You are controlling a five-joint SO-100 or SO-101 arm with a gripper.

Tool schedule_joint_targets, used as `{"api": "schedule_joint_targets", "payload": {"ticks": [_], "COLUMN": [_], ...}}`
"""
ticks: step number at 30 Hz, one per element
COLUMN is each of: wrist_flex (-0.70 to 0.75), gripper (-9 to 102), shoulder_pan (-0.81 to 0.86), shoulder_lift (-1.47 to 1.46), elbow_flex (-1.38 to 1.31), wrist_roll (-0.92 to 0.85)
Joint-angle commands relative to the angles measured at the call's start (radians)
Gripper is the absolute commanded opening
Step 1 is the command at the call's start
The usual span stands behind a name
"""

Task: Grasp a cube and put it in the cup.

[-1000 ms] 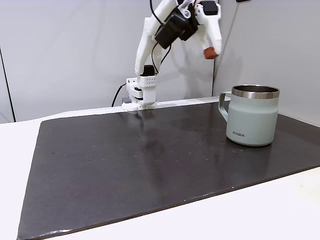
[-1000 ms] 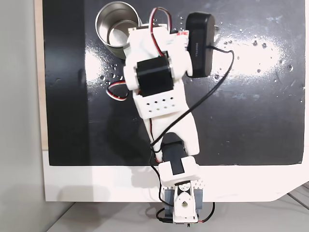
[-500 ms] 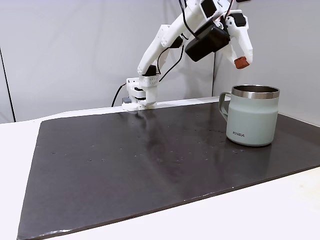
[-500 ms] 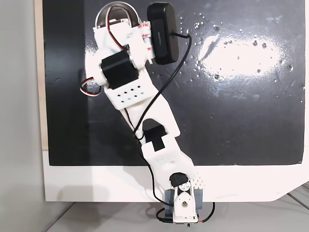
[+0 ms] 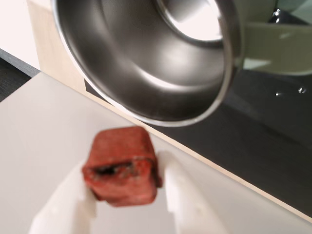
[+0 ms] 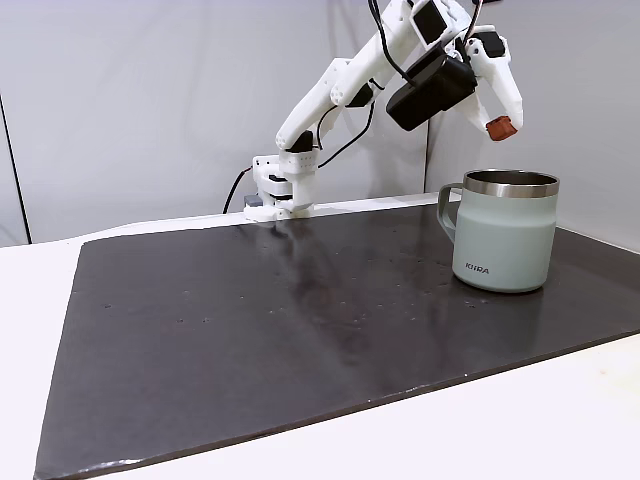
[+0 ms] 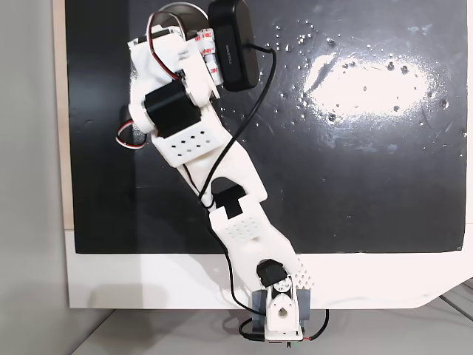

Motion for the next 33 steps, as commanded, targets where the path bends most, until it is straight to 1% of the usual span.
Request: {"api": "schedule_joint_targets", "payload": {"ticks": [1,2,4,5,7,18,33], "wrist_flex": [-0.014,-0.009,-0.006,-0.005,0.003,0.017,0.002], "gripper": [8,11,21,25,28,28,27], "shoulder_pan": [0.015,0.018,0.029,0.037,0.054,0.069,-0.006], "shoulder_lift": [0.009,0.012,0.025,0.031,0.049,0.087,0.175], "elbow_flex": [-0.069,-0.066,-0.057,-0.055,-0.041,-0.011,0.098], "wrist_roll": [0.006,0.009,0.015,0.018,0.032,0.032,0.0]}}
